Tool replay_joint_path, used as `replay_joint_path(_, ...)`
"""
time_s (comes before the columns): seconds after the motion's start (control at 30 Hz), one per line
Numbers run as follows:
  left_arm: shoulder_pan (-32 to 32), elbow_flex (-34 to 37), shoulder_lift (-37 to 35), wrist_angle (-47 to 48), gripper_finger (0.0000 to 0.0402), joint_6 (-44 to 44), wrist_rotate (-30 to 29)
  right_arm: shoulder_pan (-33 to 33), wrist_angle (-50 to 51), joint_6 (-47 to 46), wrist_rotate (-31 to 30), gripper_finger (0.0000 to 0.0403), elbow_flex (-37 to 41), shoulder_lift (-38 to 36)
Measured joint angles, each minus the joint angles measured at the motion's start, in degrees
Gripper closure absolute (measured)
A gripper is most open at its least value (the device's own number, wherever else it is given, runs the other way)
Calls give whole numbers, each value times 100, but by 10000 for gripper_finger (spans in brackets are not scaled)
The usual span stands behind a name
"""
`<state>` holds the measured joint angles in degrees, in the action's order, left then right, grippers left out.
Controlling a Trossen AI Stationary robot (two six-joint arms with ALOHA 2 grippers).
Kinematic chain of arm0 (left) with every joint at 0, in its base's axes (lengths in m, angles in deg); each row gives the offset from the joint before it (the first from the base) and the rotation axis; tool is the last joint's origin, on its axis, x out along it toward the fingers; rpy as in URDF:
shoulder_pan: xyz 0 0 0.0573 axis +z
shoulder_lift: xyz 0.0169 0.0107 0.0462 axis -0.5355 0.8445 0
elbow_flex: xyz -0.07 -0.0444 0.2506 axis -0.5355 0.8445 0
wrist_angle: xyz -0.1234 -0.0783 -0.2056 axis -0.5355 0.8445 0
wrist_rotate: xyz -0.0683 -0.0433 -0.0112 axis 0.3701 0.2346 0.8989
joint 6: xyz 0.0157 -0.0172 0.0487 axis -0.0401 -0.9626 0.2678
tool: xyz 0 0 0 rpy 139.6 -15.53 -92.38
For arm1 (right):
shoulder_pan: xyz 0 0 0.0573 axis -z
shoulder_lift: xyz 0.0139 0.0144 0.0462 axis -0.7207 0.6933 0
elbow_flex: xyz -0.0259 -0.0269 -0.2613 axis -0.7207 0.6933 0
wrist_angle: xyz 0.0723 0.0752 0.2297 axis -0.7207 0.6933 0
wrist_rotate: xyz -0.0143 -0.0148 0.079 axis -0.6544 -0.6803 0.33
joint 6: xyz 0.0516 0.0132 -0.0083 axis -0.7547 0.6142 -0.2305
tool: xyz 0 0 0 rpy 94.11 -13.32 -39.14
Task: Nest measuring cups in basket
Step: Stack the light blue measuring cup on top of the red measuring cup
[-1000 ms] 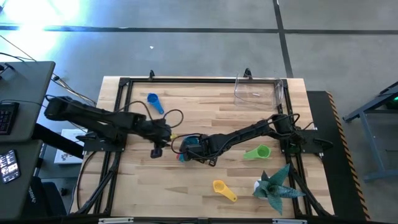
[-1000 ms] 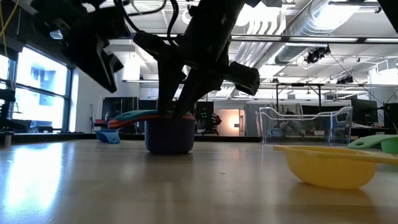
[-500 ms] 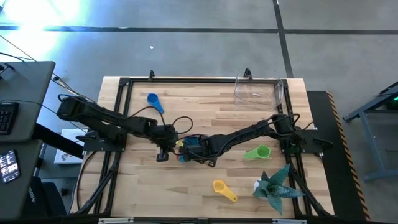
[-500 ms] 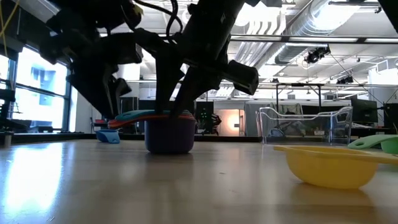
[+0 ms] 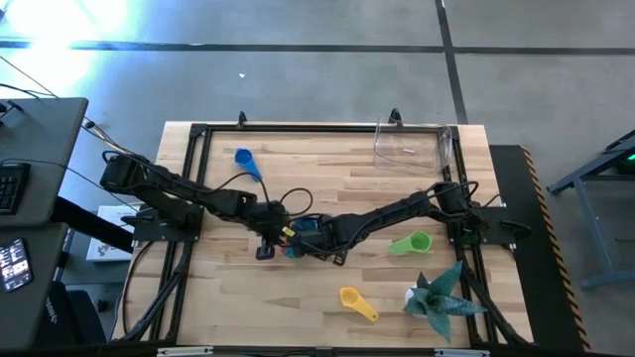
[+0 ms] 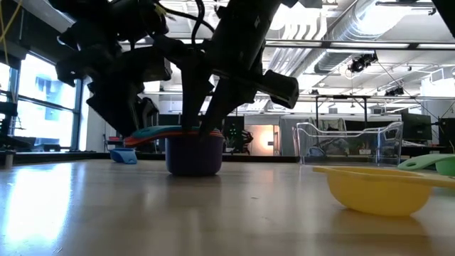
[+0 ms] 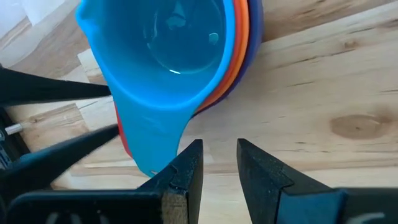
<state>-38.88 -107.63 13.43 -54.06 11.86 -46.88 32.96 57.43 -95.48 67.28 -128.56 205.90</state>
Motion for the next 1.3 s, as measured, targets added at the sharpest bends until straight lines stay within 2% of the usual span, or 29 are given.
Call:
replay_joint_path(0.73, -140, 24, 0, -326, 300, 13, -13, 18, -211, 121, 0, 314, 0, -22)
replay_joint_path(1.3, -144, -35, -8, -244, 300, 355, 42, -18, 246, 566, -64, 314, -2, 7)
